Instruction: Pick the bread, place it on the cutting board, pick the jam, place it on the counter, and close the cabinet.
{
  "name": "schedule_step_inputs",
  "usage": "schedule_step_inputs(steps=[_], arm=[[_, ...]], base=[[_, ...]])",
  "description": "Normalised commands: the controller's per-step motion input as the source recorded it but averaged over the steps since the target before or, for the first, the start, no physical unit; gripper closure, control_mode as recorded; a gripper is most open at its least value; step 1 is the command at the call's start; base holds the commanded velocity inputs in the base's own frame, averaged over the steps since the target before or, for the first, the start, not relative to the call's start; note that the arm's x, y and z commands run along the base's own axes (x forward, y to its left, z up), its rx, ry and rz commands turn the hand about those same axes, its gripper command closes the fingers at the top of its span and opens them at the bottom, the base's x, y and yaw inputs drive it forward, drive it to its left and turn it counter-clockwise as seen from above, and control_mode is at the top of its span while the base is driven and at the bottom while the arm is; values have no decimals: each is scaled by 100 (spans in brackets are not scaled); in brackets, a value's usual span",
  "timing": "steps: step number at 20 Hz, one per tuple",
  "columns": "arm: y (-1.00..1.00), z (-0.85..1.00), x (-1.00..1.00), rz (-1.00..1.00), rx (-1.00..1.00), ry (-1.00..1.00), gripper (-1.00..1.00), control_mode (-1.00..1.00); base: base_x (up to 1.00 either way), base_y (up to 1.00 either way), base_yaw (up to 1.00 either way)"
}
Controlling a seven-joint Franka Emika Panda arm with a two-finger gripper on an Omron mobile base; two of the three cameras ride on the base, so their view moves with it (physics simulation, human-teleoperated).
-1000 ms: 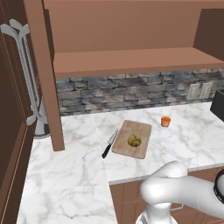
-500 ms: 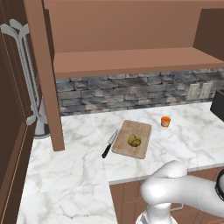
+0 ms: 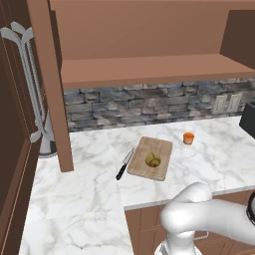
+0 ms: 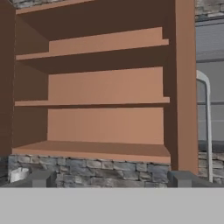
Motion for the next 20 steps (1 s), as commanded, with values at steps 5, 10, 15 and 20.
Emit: schedule_step_inputs(steps=[5, 10, 15, 20], arm=[[-5, -3, 12, 4, 0, 0, -100, -100], [-11, -7, 7, 4, 0, 0, -100, -100], [-14, -11, 4, 4, 0, 0, -100, -100], [-14, -7, 8, 3, 0, 0, -100, -100]], base=[[0, 0, 0], [0, 0, 0], [0, 0, 0], [0, 0, 0]])
